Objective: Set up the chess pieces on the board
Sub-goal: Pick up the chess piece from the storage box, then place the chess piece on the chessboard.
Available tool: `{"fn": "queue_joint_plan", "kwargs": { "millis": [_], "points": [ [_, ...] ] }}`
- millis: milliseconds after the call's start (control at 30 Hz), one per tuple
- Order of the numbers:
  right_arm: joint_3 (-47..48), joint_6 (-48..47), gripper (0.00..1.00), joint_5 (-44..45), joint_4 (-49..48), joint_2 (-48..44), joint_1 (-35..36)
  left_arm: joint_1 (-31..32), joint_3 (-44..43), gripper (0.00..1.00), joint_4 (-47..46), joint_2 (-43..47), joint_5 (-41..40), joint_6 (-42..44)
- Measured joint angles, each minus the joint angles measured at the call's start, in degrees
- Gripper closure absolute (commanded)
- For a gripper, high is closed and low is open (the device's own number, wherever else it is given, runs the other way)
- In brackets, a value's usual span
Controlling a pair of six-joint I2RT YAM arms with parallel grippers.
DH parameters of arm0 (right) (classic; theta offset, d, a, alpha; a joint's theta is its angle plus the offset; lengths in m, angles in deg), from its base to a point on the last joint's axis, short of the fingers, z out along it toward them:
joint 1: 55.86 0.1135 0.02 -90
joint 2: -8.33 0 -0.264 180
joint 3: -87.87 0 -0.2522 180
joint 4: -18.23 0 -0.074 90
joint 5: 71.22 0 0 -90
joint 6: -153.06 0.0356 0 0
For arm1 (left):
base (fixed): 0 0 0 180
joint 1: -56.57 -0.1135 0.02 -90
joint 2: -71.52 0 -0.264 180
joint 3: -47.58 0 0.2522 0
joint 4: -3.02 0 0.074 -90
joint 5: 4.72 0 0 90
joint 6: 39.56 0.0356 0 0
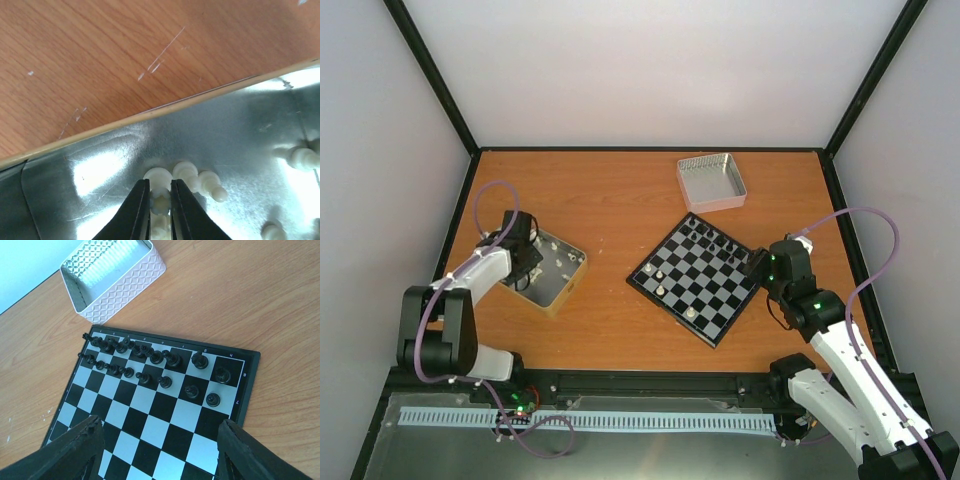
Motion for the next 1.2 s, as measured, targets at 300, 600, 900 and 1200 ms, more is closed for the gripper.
{"fn": "queue_joint_plan", "kwargs": {
  "millis": [300,600,900,1200],
  "points": [
    [-0.04,0.04,0.38,-0.04,0.00,-0.02,0.00,-0.02,-4.79,0.98,2.14,7.02,2.86,4.87],
    [-0.11,0.13,0.38,-0.17,0.00,-0.28,0.00,7.08,-5.05,0.94,-4.66,9.57,21.40,13.86],
    [-0.17,0.74,0.38,-0.52,0.00,-0.52,0.00,24.92,-10.62,0.94,-11.02,4.57,28.50,20.13],
    [-0.48,0.96,0.38,-0.50,0.02,-0.74,0.00,38.56,-18.34,0.99,-5.51,-10.10,17.46,21.84]
  ]
}}
